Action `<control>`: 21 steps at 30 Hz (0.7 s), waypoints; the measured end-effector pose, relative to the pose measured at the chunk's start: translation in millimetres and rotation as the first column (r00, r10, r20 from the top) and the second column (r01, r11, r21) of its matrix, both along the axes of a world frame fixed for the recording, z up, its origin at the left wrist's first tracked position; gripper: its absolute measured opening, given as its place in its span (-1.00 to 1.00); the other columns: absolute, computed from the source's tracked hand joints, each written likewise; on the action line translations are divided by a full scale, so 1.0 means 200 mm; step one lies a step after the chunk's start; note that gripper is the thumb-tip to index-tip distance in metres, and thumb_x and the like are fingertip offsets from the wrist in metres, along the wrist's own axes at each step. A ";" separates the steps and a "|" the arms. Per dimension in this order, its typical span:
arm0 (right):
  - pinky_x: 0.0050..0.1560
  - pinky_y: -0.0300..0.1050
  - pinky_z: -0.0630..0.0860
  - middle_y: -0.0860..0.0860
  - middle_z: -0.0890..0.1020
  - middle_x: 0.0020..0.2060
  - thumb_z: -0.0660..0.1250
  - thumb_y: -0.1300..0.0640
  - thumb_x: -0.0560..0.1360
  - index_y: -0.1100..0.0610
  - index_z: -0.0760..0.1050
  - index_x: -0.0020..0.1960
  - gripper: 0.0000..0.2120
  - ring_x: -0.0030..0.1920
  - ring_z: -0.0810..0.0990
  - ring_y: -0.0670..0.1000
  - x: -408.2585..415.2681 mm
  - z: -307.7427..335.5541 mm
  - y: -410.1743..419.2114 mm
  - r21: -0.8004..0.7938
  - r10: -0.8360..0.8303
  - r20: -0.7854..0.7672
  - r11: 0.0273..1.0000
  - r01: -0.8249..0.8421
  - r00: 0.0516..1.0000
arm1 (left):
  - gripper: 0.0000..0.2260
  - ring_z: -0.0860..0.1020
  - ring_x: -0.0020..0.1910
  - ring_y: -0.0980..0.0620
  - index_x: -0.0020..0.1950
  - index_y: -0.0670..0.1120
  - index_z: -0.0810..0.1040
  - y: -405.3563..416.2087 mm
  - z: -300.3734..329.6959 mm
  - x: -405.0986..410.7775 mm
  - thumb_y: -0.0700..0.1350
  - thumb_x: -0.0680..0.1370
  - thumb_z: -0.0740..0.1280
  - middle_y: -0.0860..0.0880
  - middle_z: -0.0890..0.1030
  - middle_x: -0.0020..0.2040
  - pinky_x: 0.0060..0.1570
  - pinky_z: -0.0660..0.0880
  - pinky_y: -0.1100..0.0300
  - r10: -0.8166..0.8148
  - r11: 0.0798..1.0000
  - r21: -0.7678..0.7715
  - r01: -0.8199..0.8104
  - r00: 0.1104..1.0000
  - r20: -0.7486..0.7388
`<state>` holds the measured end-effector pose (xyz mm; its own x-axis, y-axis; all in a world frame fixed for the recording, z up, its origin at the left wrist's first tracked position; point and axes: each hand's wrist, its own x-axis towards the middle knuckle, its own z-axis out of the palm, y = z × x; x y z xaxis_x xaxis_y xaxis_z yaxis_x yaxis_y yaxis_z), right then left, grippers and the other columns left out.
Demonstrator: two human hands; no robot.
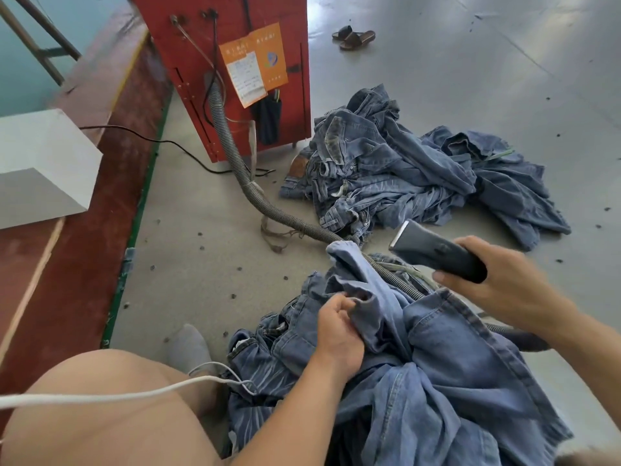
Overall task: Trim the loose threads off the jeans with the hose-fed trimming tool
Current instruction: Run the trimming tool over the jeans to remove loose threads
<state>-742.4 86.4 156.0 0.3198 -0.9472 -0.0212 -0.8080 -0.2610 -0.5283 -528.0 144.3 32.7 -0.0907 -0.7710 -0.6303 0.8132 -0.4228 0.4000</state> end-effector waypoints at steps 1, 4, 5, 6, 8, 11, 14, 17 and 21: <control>-0.25 -0.24 0.41 -0.24 0.61 -0.30 0.46 -0.27 0.41 -0.27 0.47 0.03 -0.73 -0.25 0.58 -0.22 -0.02 0.03 -0.01 -0.015 -0.018 0.021 1.000 0.018 1.000 | -0.73 0.65 -0.08 -0.09 -0.04 -0.17 0.70 0.01 0.01 0.00 0.01 0.47 0.35 -0.18 0.64 0.02 0.08 0.59 0.06 -0.127 0.991 -0.032 0.128 0.991 0.053; -0.20 -0.04 0.52 -0.18 0.62 -0.32 0.42 -0.29 0.42 -0.19 0.53 0.05 -0.71 -0.27 0.61 -0.14 -0.07 0.05 -0.02 0.026 -0.046 0.025 0.999 0.045 0.999 | -0.30 0.62 0.15 0.08 0.49 0.05 0.48 0.03 0.00 -0.02 0.40 0.46 0.38 0.04 0.66 0.22 0.26 0.54 0.14 -0.458 0.864 0.107 0.492 0.681 0.571; -0.18 -0.01 0.53 -0.16 0.63 -0.31 0.43 -0.27 0.44 -0.17 0.53 0.06 -0.72 -0.27 0.62 -0.10 -0.07 0.04 -0.02 0.043 -0.047 0.011 0.998 0.047 0.999 | -0.30 0.59 0.19 0.15 0.56 0.08 0.39 0.04 -0.01 -0.03 0.34 0.49 0.41 0.13 0.63 0.25 0.25 0.52 0.20 -0.469 0.819 0.140 0.557 0.508 0.723; -0.18 0.00 0.53 -0.15 0.63 -0.30 0.44 -0.24 0.46 -0.16 0.53 0.06 -0.74 -0.26 0.62 -0.10 -0.06 0.02 -0.02 0.059 -0.045 -0.006 0.997 0.045 0.999 | -0.36 0.58 0.23 0.16 0.57 0.08 0.38 0.05 -0.02 -0.04 0.21 0.53 0.43 0.15 0.63 0.27 0.27 0.52 0.20 -0.457 0.787 0.169 0.593 0.377 0.806; -0.21 -0.09 0.49 -0.14 0.63 -0.28 0.47 -0.18 0.50 -0.14 0.52 0.06 -0.78 -0.26 0.59 -0.14 -0.04 -0.02 -0.01 0.085 -0.029 -0.044 0.996 0.033 0.999 | -0.48 0.59 0.26 0.13 0.54 0.05 0.44 0.07 -0.04 -0.04 -0.02 0.57 0.41 0.15 0.64 0.25 0.32 0.51 0.13 -0.430 0.791 0.166 0.590 0.341 0.836; -0.32 -0.23 0.37 -0.14 0.62 -0.29 0.48 -0.17 0.52 -0.12 0.50 0.05 -0.77 -0.30 0.56 -0.19 0.00 -0.08 0.01 0.118 -0.007 -0.101 0.993 0.019 0.995 | -0.52 0.59 0.13 0.27 0.52 0.01 0.46 0.11 -0.03 -0.07 -0.14 0.59 0.39 0.19 0.64 0.20 0.27 0.51 0.27 -0.345 0.871 0.080 0.485 0.487 0.802; -0.32 -0.24 0.35 -0.17 0.61 -0.27 0.49 -0.20 0.49 -0.10 0.51 0.06 -0.71 -0.27 0.56 -0.17 0.02 -0.11 0.03 0.134 -0.017 -0.119 0.990 0.033 0.993 | -0.64 0.67 0.02 0.04 0.40 -0.07 0.59 0.12 0.03 -0.15 -0.22 0.61 0.31 -0.02 0.73 0.05 0.10 0.60 0.18 -0.239 0.954 -0.035 0.299 0.823 0.516; -0.32 -0.20 0.34 -0.17 0.59 -0.29 0.53 -0.28 0.39 -0.09 0.50 -0.10 -0.66 -0.27 0.55 -0.10 0.08 -0.12 0.05 0.148 -0.026 -0.108 0.988 0.043 0.994 | -0.62 0.70 0.04 -0.12 0.20 -0.24 0.68 0.16 0.11 -0.23 -0.27 0.51 0.17 -0.21 0.71 0.10 0.07 0.63 0.09 -0.133 0.982 -0.137 0.132 0.991 0.005; -0.30 -0.19 0.40 -0.14 0.63 -0.26 0.63 -0.38 0.18 -0.10 0.49 -0.12 -0.48 -0.26 0.58 -0.17 0.12 -0.10 0.08 0.261 -0.004 -0.078 0.965 0.024 0.997 | -0.51 0.68 0.02 -0.14 0.21 -0.33 0.64 0.20 0.16 -0.26 -0.33 0.40 0.07 -0.27 0.67 0.12 0.12 0.61 0.09 -0.084 0.973 -0.227 0.037 0.975 -0.204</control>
